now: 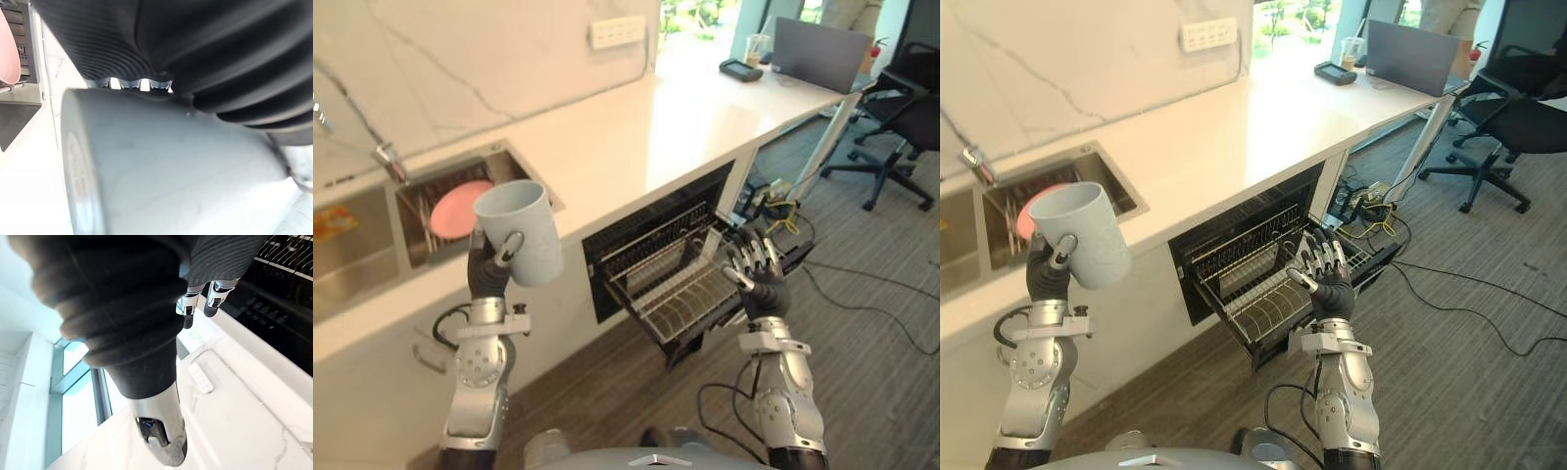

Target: Walk over to the sink, pick up the cup, carry it to the dishwasher, place the cup inside the dishwasher, then close the dishwasher door

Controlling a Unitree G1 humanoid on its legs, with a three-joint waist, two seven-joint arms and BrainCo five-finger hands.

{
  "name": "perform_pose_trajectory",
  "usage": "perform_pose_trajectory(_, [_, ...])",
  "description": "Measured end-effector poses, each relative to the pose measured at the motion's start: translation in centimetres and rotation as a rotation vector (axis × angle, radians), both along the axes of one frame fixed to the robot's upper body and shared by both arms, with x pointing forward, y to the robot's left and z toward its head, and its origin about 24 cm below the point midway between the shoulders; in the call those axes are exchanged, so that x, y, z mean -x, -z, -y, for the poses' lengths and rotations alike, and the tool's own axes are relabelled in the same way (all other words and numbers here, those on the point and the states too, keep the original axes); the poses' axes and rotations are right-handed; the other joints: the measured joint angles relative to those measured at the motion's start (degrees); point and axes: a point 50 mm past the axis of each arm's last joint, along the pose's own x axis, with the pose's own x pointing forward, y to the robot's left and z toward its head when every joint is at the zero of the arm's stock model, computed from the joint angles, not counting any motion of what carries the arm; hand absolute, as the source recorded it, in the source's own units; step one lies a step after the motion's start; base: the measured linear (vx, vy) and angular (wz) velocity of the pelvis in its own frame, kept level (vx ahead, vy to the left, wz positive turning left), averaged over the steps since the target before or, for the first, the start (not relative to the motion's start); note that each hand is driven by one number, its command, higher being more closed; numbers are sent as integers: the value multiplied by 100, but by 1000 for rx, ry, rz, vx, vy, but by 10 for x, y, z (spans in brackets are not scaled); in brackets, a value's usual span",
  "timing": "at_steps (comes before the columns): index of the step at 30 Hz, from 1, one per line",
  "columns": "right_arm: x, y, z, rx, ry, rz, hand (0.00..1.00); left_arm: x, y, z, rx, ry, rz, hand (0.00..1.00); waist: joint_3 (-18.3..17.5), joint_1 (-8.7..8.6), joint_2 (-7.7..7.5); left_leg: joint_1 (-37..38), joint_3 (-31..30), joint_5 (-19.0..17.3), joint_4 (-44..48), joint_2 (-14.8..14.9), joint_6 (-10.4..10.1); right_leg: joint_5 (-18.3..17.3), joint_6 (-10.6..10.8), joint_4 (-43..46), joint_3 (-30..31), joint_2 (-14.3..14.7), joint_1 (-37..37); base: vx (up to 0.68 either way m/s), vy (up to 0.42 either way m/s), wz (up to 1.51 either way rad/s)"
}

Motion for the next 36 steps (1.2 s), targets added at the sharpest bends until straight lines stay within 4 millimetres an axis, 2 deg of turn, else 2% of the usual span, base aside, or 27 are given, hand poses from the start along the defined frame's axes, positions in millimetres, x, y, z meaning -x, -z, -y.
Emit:
perform_pose_trajectory(1, [-2,-1,-5,5,-33,10,0,3,4,-1,12,-22,-17,100,-33,-1,-35,-27,-238,48,-1122,-218,-48,-54,100,-10,218,-138,54,281,65,-70])
perform_pose_trajectory(2, [-2,-1,-6,8,-45,8,0,4,5,0,14,-30,-20,100,-46,-1,-50,-32,-384,114,-1590,-297,-114,-79,151,-8,279,-205,69,283,86,-69])
perform_pose_trajectory(4, [-3,0,-9,30,-76,-9,0,5,5,1,21,-55,-21,100,-153,-2,-13,-99,-801,532,-2718,-431,-314,-116,417,-8,494,-349,67,305,123,-52])
perform_pose_trajectory(5, [-3,1,-6,46,-84,-16,0,5,5,2,20,-55,-24,100,-229,-8,85,-76,-766,918,-3257,-434,-364,-123,549,18,572,-425,74,343,172,-36])
perform_pose_trajectory(7, [-3,-1,-3,60,-83,-18,0,4,5,3,24,-56,-21,100,-289,-17,177,6,-763,1414,-3670,-495,-366,-168,686,95,644,-455,94,386,241,-26])
perform_pose_trajectory(8, [-3,-1,-2,68,-83,-21,0,4,4,3,30,-61,-18,100,-372,-8,296,135,-746,2076,-4021,-584,-406,-301,894,260,711,-481,49,396,302,-12])
perform_pose_trajectory(9, [-3,2,-3,57,-78,-29,0,2,4,2,26,-66,-16,100,-393,-42,209,241,-741,2036,-4150,-666,-408,-362,984,329,704,-588,54,355,308,-2])
perform_pose_trajectory(10, [-4,3,-7,20,-74,-29,0,2,0,-2,19,-80,-2,100,-428,-35,-10,339,-751,2060,-4298,-903,-315,-399,1105,408,684,-846,2,190,184,6])
perform_pose_trajectory(11, [-4,3,-11,5,-79,-23,0,2,-1,-4,14,-90,6,100,-435,-13,-118,373,-726,2026,-4346,-981,-271,-414,1144,397,679,-932,-5,197,193,-2])
perform_pose_trajectory(12, [-8,2,-18,-36,-93,-13,0,2,-3,-10,8,-116,17,100,-433,5,-316,388,-688,1985,-4383,-1122,-207,-369,1238,307,644,-1068,36,209,200,-3])
perform_pose_trajectory(13, [-10,0,-23,-67,-101,-3,0,2,-4,-12,8,-134,28,100,-442,16,-432,406,-666,1926,-4383,-1198,-122,-264,1333,175,556,-1141,105,152,157,1])
perform_pose_trajectory(14, [-11,0,-24,-72,-105,1,0,3,-5,-14,11,-149,37,100,-462,31,-465,409,-649,1906,-4383,-1227,-92,-210,1345,112,517,-1159,128,116,130,-4])
perform_pose_trajectory(16, [-15,-4,-28,-92,-118,22,0,2,-14,-15,36,-188,114,100,-464,66,-474,447,-597,1826,-4383,-1298,-15,7,1380,-118,378,-1183,242,79,101,-9])
perform_pose_trajectory(20, [-19,-10,-34,-126,-154,47,0,-7,-38,-5,43,-219,274,100,-464,61,-475,494,-389,1780,-4443,-1383,25,134,1398,-426,384,-1224,272,-11,77,-31])
perform_pose_trajectory(23, [-24,-17,-38,-176,-214,73,0,-16,-58,11,-8,-230,381,100,-463,-100,-446,620,-204,1910,-4707,-1381,44,318,1377,-680,534,-1163,242,-58,60,-29])
perform_pose_trajectory(26, [-29,-25,-40,-201,-270,99,0,-21,-69,17,-42,-259,441,100,-463,-152,-446,674,-59,1952,-4800,-1369,36,430,1315,-857,661,-1112,238,-36,51,-29])
perform_pose_trajectory(31, [-39,-40,-49,-272,-364,125,0,-37,-76,36,-173,-312,486,100,-461,-218,-442,670,86,1975,-4799,-1360,39,649,1359,-1061,744,-1066,229,-4,27,-18])
perform_pose_trajectory(36, [-37,-54,-58,-302,-447,152,0,-50,-77,39,-280,-405,473,100,-466,-290,-434,557,240,1991,-4799,-1316,29,807,1342,-1182,846,-999,83,1,-6,-15])
